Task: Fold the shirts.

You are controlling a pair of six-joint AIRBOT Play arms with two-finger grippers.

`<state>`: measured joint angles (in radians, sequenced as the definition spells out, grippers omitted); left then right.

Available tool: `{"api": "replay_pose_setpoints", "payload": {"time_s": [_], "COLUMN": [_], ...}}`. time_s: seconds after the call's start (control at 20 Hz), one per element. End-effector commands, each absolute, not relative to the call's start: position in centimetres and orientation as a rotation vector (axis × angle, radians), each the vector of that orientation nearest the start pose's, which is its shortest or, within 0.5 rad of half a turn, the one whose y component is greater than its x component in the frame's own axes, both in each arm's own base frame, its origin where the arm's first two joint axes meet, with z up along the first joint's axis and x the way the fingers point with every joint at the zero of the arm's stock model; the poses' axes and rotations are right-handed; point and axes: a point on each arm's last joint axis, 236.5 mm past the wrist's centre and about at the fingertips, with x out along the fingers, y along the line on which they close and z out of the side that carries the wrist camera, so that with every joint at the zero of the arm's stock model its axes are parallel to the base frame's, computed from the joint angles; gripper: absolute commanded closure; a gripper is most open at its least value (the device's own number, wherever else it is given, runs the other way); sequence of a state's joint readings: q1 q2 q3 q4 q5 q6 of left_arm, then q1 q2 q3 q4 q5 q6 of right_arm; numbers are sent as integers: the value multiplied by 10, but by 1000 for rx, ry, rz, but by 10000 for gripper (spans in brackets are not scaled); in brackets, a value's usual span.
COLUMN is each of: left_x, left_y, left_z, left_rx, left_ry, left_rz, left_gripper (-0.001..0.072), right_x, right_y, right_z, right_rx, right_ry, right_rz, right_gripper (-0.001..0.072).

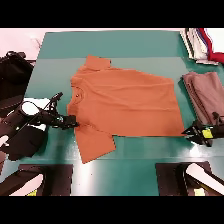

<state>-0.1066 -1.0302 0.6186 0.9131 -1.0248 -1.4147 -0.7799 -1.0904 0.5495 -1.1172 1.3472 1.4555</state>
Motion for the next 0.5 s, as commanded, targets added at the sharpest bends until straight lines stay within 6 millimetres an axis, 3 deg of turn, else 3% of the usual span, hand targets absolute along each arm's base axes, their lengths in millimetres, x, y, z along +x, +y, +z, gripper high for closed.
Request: {"api": "replay_pose_setpoints", "payload": {"time_s": [0.0, 0.1, 0.15, 0.2, 0.25, 0.3, 0.4, 0.45], "left_x": [259, 259, 259, 259, 258, 258, 266, 277], "left_y": [-152, -153, -153, -153, -153, -154, -156, -156], "left_z": [-44, -44, -43, -43, -43, -41, -17, 10], "left_rx": [-481, -485, -487, -487, -487, -488, -479, -453], "left_ry": [1378, 1378, 1378, 1378, 1381, 1382, 1352, 1277], "left_rz": [-410, -408, -409, -409, -411, -413, -438, -457], "left_gripper": [682, 682, 682, 682, 682, 683, 683, 683], "right_x": [199, 216, 227, 237, 246, 256, 277, 290], "right_y": [-38, -39, -38, -36, -33, -29, -20, -19], "right_z": [-107, -106, -103, -99, -95, -88, -61, -36], "right_rx": [1089, 1003, 957, 911, 872, 834, 745, 695], "right_ry": [1480, 1450, 1434, 1418, 1409, 1400, 1360, 1301], "right_rz": [-248, -231, -214, -194, -170, -141, -70, -41], "right_gripper": [331, 373, 430, 502, 634, 695, 696, 695]}}
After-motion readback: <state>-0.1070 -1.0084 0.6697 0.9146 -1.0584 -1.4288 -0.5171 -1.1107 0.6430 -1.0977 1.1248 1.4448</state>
